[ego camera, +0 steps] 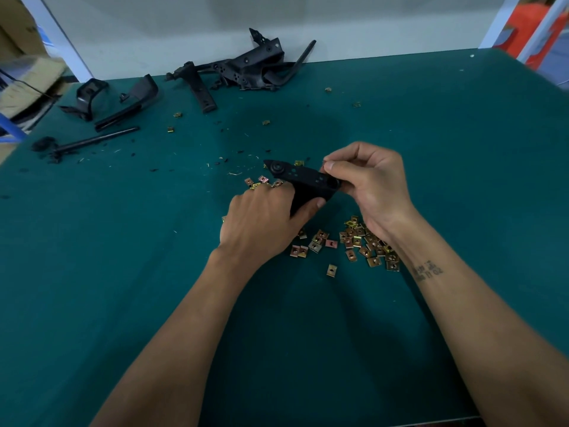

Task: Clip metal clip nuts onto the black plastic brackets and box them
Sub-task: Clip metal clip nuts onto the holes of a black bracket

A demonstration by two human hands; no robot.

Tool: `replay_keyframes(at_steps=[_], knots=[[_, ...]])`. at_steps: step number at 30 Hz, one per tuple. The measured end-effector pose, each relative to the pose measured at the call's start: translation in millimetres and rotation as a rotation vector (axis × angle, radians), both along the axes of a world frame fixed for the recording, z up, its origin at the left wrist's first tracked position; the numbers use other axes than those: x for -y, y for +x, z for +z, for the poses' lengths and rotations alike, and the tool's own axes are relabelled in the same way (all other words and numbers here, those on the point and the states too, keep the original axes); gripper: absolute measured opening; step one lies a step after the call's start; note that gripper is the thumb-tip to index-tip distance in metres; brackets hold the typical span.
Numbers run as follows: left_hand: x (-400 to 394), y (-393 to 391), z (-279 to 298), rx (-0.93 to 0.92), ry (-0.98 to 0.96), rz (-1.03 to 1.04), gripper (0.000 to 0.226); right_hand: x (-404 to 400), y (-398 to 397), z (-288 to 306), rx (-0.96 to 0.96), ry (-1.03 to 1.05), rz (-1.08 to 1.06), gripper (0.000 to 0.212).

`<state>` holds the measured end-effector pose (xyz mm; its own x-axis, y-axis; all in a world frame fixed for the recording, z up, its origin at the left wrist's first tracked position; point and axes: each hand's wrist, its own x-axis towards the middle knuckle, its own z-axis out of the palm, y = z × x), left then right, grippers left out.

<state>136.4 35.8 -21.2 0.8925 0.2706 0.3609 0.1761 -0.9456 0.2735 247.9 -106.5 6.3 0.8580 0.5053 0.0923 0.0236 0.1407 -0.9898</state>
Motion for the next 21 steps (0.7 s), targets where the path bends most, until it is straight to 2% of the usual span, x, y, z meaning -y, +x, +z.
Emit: replay_keyframes(at_steps=[10, 17, 21], knots=[[1.2, -0.6, 0.6, 0.019, 0.009, 0.002, 0.053, 1.4, 4.0, -2.3, 0.254, -0.114, -0.020, 0.016], [1.3, -1.0, 1.1, 0.018, 0.025, -0.008, 0.053, 3.2, 5.2, -2.4, 0.259, -0.101, -0.032, 0.013], [1.8, -1.0, 1.2, 0.002, 0.046, -0.007, 0.053, 4.6, 5.7, -1.5, 0.215, -0.053, -0.022, 0.019]])
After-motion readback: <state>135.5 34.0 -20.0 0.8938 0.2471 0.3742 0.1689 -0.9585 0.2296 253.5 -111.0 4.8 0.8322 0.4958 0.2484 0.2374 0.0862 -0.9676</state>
